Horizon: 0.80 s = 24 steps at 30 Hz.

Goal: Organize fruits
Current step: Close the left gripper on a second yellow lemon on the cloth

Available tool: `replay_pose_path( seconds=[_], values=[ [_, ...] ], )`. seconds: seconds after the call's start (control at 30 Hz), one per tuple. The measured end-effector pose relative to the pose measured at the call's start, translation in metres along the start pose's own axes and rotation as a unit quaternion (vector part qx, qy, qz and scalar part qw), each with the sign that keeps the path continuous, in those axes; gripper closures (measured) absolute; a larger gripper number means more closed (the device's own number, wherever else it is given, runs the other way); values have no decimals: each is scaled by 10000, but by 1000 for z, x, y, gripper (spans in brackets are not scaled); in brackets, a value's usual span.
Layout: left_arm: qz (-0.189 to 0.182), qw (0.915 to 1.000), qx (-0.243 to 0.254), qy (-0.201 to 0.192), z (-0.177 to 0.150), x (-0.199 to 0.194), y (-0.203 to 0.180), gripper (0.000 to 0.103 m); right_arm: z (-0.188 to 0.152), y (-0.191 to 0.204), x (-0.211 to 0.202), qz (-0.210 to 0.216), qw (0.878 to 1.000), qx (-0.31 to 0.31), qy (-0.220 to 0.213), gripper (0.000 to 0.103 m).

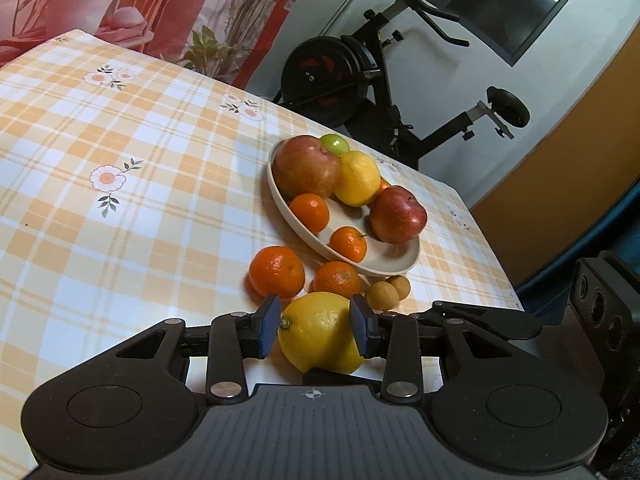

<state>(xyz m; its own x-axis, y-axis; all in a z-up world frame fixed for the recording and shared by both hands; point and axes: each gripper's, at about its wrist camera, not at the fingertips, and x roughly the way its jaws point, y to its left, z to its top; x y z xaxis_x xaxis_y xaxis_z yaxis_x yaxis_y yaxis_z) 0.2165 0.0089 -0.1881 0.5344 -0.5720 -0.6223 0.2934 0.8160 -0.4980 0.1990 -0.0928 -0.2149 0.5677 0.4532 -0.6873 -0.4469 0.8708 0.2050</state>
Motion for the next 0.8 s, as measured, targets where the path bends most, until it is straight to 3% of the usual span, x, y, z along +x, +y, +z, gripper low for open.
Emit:
replay_pose_path(
  seconds=[0.8],
  values=[
    [-140,9999,-60,53,-3,5,0,56,-12,-10,-1,61,9989,451,-122,51]
  ],
)
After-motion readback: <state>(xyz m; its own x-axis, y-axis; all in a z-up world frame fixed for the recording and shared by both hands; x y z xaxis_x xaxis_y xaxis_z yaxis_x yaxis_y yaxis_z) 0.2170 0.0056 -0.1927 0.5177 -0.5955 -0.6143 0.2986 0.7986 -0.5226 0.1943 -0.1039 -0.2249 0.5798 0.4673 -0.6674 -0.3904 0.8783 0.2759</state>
